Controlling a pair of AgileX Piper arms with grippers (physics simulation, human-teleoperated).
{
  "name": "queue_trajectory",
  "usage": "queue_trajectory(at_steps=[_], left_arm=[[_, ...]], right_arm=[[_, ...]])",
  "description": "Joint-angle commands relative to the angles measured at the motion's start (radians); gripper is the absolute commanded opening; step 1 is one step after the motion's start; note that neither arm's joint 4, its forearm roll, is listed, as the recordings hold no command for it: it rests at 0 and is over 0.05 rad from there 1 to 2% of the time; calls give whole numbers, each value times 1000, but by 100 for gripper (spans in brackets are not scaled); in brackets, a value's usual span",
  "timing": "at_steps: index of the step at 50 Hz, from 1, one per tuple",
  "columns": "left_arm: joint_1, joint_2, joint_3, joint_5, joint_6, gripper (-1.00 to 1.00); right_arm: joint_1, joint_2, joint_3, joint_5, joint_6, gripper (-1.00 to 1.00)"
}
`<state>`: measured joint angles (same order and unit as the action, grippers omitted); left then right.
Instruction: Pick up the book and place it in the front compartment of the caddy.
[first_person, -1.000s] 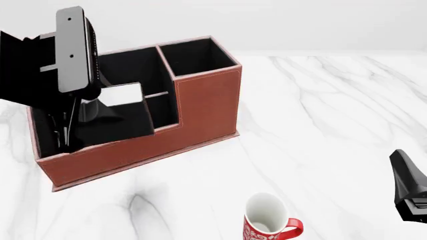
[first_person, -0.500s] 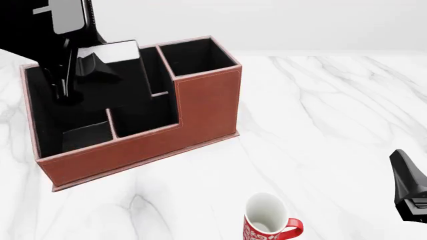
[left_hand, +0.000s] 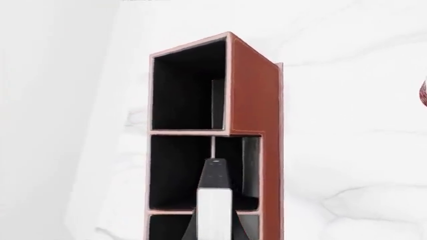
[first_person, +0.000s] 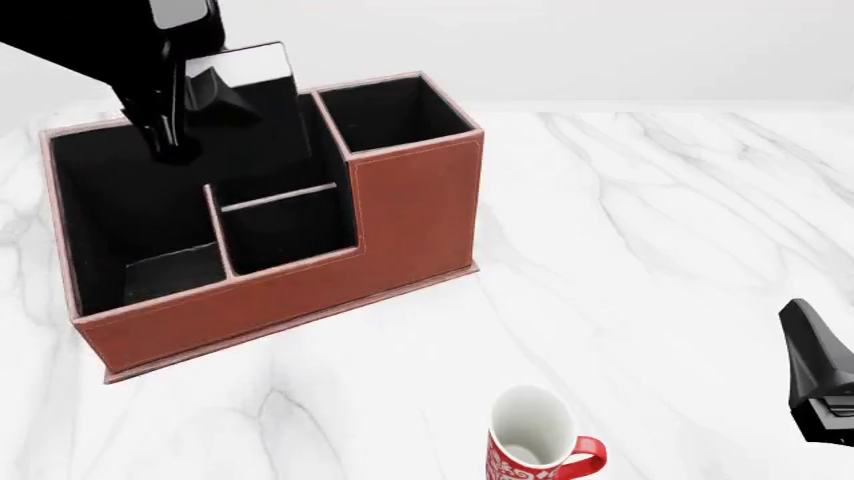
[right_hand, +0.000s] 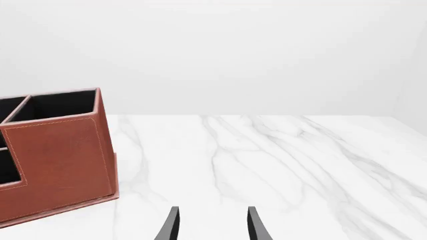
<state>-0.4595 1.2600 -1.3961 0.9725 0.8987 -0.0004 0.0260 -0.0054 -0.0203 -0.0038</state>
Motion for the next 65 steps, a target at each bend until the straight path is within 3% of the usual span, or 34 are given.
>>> queue_trajectory(at_steps=[1,13,29,34,47,54,55,57,65], left_arm=[[13,27,-31,-47,15,-100],[25,54,-25,-83,22,-100],[63,58,48,-168,92,-100],[42,67,32,-167,65,-100],[54,62,93,-239,91,-100],[52,65,87,-244,78,-100],[75,62,106,-258,102,-100],[51,70,87,-245,76,-100],[76,80,92,-256,108,-100]], right_arm=[[0,-5,1,5,1,100],[0,-5,1,4,1,100],[0,-5,1,5,1,100],[0,-5,1,5,1,100],[0,-5,1,5,1,100],[0,-5,1,5,1,100],[0,-5,1,5,1,100],[0,-5,1,5,1,100],[0,-5,1,5,1,100]])
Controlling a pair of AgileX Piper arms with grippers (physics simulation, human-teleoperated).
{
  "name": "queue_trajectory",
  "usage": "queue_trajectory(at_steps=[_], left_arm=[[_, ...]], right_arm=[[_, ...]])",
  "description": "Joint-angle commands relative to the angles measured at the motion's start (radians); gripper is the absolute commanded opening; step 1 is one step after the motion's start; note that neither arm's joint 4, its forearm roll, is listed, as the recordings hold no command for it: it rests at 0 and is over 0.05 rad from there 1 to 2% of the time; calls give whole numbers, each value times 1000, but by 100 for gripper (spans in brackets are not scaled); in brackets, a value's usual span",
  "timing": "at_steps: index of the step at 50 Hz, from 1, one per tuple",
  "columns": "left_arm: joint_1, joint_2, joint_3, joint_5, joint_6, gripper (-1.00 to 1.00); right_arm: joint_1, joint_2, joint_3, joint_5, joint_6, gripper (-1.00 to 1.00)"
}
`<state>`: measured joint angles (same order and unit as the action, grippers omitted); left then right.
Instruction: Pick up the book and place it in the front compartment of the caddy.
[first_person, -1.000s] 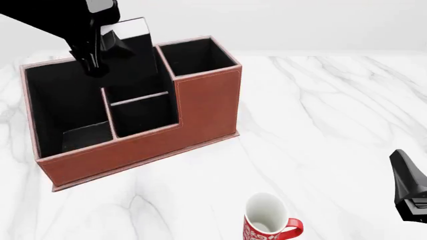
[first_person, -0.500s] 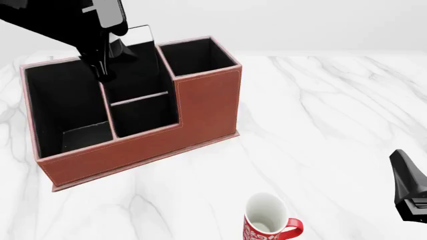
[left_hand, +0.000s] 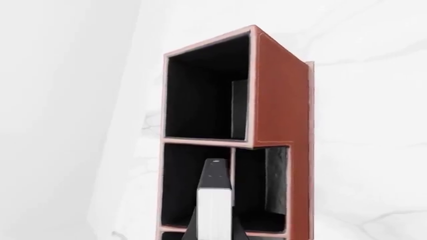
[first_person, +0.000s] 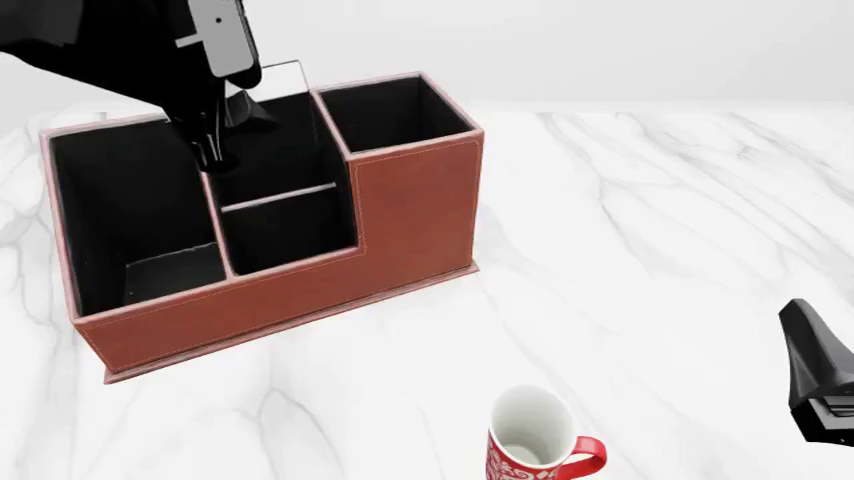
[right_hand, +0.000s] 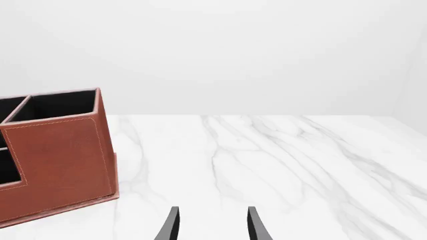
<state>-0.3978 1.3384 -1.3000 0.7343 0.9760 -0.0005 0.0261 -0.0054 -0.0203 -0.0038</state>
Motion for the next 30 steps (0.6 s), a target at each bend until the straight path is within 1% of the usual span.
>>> queue_trajectory(at_steps=[1,4,9,11,12,16,17,19,20,21,23,30], left_arm=[[17,9,-11,-13,30,-100],[24,15,-15,-13,39,-100],[14,30,-47,7,28,-100],[19,32,-46,5,35,-100],[35,34,-36,-1,55,-100],[23,44,-57,10,44,-100],[1,54,-81,26,20,-100],[15,56,-74,17,38,-100],[16,61,-78,18,36,-100],[-9,65,-101,32,7,-100],[17,71,-85,21,33,-100],[15,79,-93,20,30,-100]], right_arm=[[0,-5,1,5,1,100],[0,-6,1,5,1,100],[0,-5,1,5,1,100],[0,-5,1,5,1,100],[0,-5,1,5,1,100],[0,-5,1,5,1,100],[0,-5,1,5,1,100],[0,-5,1,5,1,100],[0,-5,1,5,1,100],[0,-5,1,5,1,100],[0,-5,1,5,1,100],[0,-5,1,5,1,100]])
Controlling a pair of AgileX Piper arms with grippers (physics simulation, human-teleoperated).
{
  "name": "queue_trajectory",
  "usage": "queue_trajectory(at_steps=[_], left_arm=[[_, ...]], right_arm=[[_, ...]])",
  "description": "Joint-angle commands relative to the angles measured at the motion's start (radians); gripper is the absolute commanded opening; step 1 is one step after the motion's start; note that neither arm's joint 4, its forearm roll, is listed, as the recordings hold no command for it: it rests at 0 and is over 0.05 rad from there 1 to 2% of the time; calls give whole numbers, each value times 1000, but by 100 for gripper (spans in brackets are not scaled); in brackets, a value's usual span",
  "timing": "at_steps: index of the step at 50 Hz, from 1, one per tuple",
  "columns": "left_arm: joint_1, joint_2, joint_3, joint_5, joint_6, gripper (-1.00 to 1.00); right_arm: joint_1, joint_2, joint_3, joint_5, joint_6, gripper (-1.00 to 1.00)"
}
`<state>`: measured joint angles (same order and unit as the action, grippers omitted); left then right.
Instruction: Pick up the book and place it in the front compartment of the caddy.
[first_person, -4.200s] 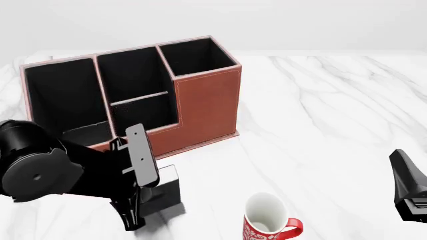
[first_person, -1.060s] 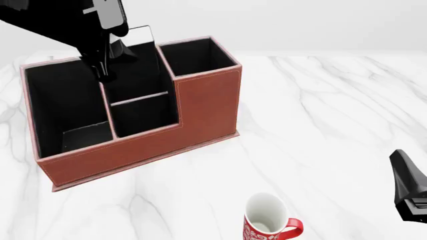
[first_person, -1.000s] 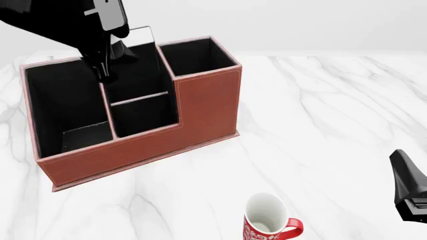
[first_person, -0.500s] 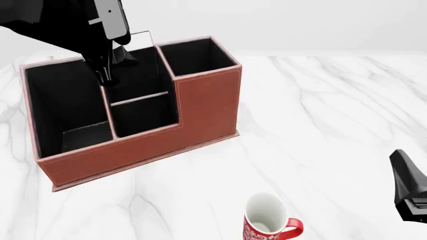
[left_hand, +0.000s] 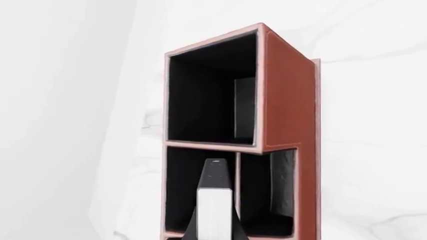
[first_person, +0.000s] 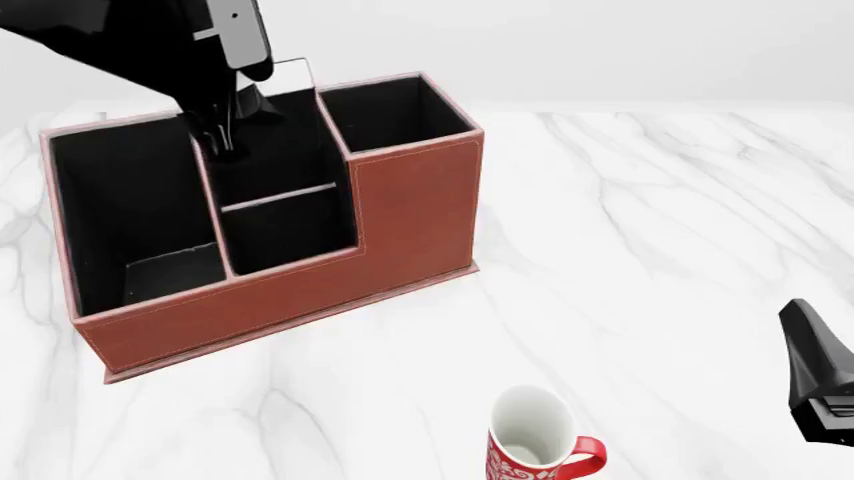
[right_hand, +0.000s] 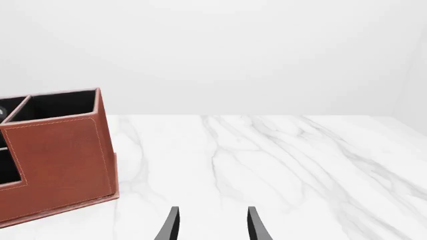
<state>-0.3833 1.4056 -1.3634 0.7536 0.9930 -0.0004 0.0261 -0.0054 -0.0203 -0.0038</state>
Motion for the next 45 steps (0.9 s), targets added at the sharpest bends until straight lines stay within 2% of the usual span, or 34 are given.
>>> queue_trajectory(at_steps=[1,6,7,13,15,18,27,29,31,33,43,45], left_arm=[[6,15,-29,-1,17,-100],[17,21,-25,-7,23,-100],[45,28,-20,-16,37,-100],[22,32,-21,-19,0,-100],[41,34,9,-41,24,-100],[22,33,7,-41,-1,-100],[45,38,63,-89,22,-100],[31,38,53,-85,1,-100],[60,41,84,-111,33,-100],[37,39,79,-107,8,-100],[61,45,117,-155,33,-100],[47,42,110,-150,18,-100]], right_arm=[[0,-5,1,5,1,100],[0,-6,1,5,1,100],[0,-5,1,5,1,100],[0,-5,1,5,1,100],[0,-5,1,5,1,100],[0,-5,1,5,1,100],[0,-5,1,5,1,100],[0,-5,1,5,1,100],[0,-5,1,5,1,100],[0,-5,1,5,1,100],[0,-5,1,5,1,100],[0,-5,1,5,1,100]])
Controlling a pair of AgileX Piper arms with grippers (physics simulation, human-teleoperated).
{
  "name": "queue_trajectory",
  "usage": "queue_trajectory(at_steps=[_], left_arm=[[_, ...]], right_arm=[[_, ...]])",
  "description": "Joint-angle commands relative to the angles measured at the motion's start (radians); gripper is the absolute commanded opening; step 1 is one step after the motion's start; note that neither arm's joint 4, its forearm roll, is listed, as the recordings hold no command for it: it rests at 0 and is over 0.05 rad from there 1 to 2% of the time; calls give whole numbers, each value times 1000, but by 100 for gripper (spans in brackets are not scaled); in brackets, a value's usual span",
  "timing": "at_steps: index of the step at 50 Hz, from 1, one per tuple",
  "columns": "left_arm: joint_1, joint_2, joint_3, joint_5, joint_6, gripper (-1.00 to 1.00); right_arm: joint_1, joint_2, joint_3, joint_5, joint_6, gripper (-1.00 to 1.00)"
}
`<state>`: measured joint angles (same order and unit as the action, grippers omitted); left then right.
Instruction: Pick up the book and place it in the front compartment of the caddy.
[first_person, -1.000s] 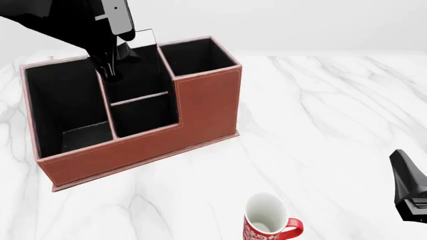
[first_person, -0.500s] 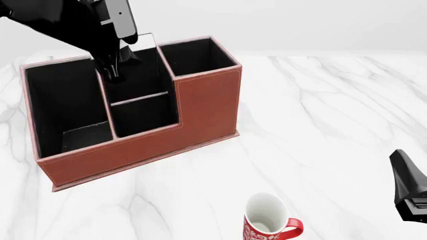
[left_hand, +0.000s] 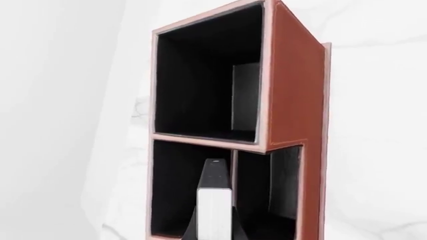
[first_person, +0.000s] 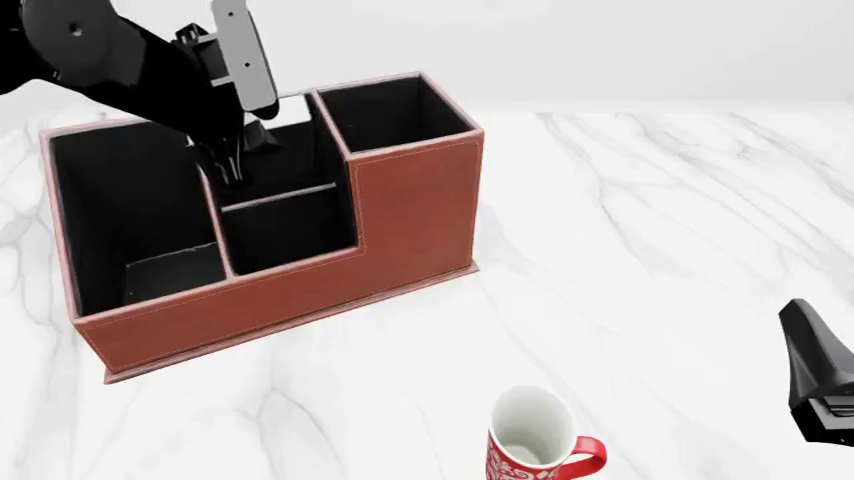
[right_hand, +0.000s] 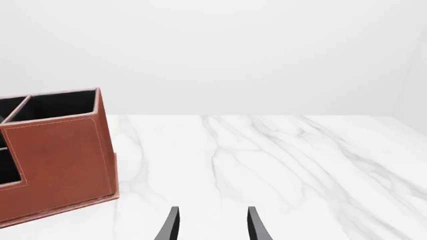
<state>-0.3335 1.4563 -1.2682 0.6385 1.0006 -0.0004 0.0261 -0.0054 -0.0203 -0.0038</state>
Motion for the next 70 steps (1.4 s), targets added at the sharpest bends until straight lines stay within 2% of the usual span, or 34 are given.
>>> queue_trajectory(at_steps=[1,3,5,14,16,17,27,34,36,38,46,54,55,56,62,63,65,70], left_arm=[[-3,-9,14,-35,11,-100],[19,-10,45,-61,52,-100],[-5,-12,37,-52,29,-100],[18,-15,68,-80,67,-100],[12,-11,60,-72,53,-100],[29,-9,75,-86,75,-100],[40,12,76,-94,71,-100],[37,34,52,-75,45,-100],[-5,33,-7,-34,-33,-100],[37,45,12,-48,19,-100],[62,81,-35,-24,31,-100],[74,119,-66,-19,16,-100],[71,129,-81,-10,-2,-100],[88,136,-77,-18,14,-100],[87,154,-99,-5,2,-100],[77,164,-128,13,-27,-100],[98,175,-121,2,-2,-100],[100,194,-131,0,-14,-100]], right_arm=[[0,-5,1,5,1,100],[0,-5,1,5,1,100],[0,-5,1,5,1,100],[0,-5,1,5,1,100],[0,-5,1,5,1,100],[0,-5,1,5,1,100],[0,-6,1,5,1,100],[0,-6,1,5,1,100],[0,-5,1,5,1,100],[0,-5,1,5,1,100],[0,-5,1,5,1,100],[0,-5,1,5,1,100],[0,-5,1,5,1,100],[0,-5,1,5,1,100],[0,-5,1,5,1,100],[0,-5,1,5,1,100],[0,-5,1,5,1,100],[0,-5,1,5,1,100]])
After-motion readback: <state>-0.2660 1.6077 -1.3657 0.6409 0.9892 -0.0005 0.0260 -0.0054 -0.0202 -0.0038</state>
